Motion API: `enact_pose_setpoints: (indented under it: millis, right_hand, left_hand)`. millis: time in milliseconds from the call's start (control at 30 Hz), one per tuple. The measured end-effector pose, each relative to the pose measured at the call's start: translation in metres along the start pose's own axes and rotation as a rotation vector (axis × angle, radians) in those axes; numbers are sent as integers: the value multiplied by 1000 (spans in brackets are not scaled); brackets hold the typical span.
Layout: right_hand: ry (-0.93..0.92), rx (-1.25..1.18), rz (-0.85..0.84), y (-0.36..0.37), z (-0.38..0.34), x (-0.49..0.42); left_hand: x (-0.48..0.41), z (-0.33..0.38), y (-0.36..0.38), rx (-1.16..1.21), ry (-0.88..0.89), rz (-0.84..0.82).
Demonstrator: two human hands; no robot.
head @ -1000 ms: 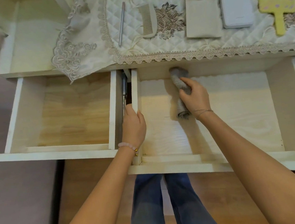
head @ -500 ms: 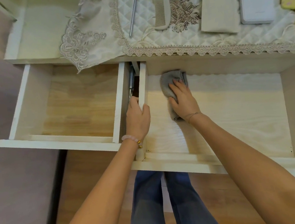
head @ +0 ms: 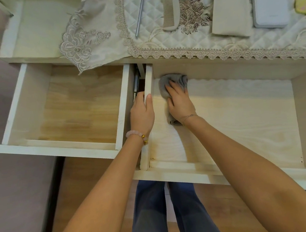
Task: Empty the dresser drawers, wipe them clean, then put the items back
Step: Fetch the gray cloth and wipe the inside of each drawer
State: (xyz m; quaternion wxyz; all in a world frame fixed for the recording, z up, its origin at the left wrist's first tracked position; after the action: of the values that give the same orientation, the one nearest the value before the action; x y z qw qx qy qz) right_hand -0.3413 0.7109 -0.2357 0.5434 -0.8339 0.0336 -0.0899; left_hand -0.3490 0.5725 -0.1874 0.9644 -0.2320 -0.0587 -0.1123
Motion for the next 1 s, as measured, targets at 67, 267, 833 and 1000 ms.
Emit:
enact_pose_setpoints:
  millis: [67, 267, 833, 1000]
  right_hand:
    - [11, 12, 16, 2, -1, 0]
    - [-206, 83, -22, 4, -13, 0]
    - [22, 314, -3, -35, 77, 36]
    - [164, 297, 15, -61, 132, 61]
  left_hand:
    - [-1, -1, 0, -7, 3, -1]
    - [1, -2, 1, -14, -5, 6]
    - [2, -2, 0, -64, -21, -6]
    - [4, 2, 1, -110, 46, 45]
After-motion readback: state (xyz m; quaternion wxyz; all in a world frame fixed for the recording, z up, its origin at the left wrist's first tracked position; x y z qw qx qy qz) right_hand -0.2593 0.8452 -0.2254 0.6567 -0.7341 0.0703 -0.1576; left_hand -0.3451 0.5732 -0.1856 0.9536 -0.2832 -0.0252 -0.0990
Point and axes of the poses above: each hand's wrist, its own x-axis away from the middle knuckle, its own y-axis out of the palm, z = x × y, the point moved 4 cm from there along -x, towards the middle knuckle, and after that the axes turned 8 degrees about x, right-handed, at the moved point
